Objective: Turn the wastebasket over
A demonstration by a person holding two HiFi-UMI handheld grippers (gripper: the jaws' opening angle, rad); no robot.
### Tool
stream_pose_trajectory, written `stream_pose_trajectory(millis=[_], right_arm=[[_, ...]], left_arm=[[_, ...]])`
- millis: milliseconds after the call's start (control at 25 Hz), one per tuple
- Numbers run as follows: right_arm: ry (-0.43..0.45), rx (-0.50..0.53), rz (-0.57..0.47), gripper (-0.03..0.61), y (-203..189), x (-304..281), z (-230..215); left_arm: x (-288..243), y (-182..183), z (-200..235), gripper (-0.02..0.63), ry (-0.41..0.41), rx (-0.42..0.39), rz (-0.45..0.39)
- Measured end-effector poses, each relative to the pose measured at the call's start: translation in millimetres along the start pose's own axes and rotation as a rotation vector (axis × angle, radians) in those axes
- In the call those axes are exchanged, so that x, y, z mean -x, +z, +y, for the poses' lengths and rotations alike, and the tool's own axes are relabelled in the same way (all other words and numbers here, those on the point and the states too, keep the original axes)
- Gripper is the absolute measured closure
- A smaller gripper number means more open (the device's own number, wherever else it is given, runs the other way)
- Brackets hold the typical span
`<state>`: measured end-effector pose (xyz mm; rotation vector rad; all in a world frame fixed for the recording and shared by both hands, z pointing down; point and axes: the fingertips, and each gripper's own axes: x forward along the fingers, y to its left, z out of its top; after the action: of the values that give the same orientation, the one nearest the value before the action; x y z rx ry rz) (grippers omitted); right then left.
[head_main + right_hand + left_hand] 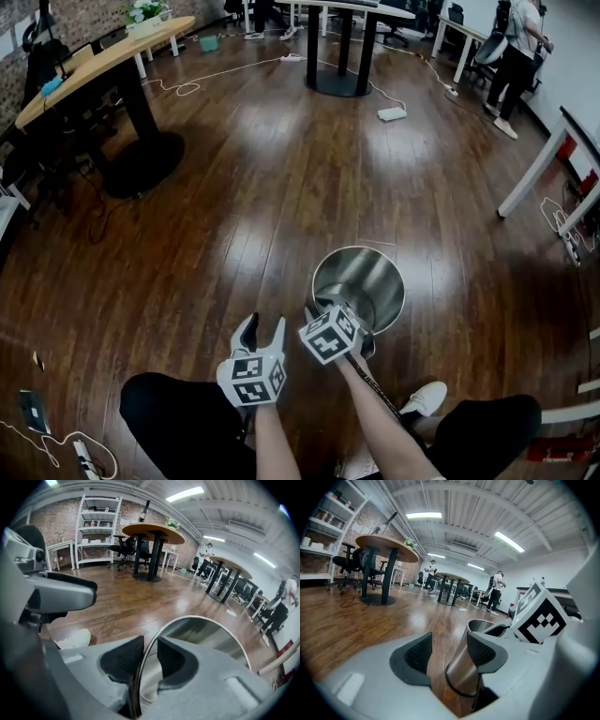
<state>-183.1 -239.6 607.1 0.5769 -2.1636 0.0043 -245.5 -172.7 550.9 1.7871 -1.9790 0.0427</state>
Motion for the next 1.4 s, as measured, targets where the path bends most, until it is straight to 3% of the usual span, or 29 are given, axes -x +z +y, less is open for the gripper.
stream_pose_trajectory(millis=[360,600,920,1080,1160,1240,1320,1400], right_arm=[[0.134,-0.220,-0.086,0.525,9.2,22.7,0.7],[0.224,-0.427,-0.319,0.525,26.3,74.2,-30.1],[0.324,-0.668,-0.594,0.525,-20.2,123.0,-68.0],[0.448,-0.773,-0.708,0.528,-32.3,136.3,-68.0],[0.503,-0.782,-0.737,0.529,-39.1,140.5,-66.0],[0.498,-0.731,-0.749,0.528,-52.7,148.1,-70.8],[0.421,-0.636,-0.747,0.525,-73.6,155.3,-84.8],[0.272,-0.572,-0.718,0.523,-101.8,157.6,-108.4]], left_arm=[[2.1,14.1,3.4,0.356,0.001,-0.020,-0.024],[-0.6,24.9,-8.2,0.356,-0.017,-0.041,-0.042],[0.7,24.8,-26.3,0.356,-0.062,-0.021,-0.052],[-3.0,20.5,-37.9,0.357,-0.085,-0.019,-0.043],[-3.8,15.9,-42.6,0.357,-0.093,-0.022,-0.034],[-4.0,14.8,-45.7,0.357,-0.098,-0.028,-0.031],[-4.2,15.7,-48.7,0.359,-0.104,-0.034,-0.031],[-4.4,13.9,-53.5,0.360,-0.114,-0.039,-0.025]])
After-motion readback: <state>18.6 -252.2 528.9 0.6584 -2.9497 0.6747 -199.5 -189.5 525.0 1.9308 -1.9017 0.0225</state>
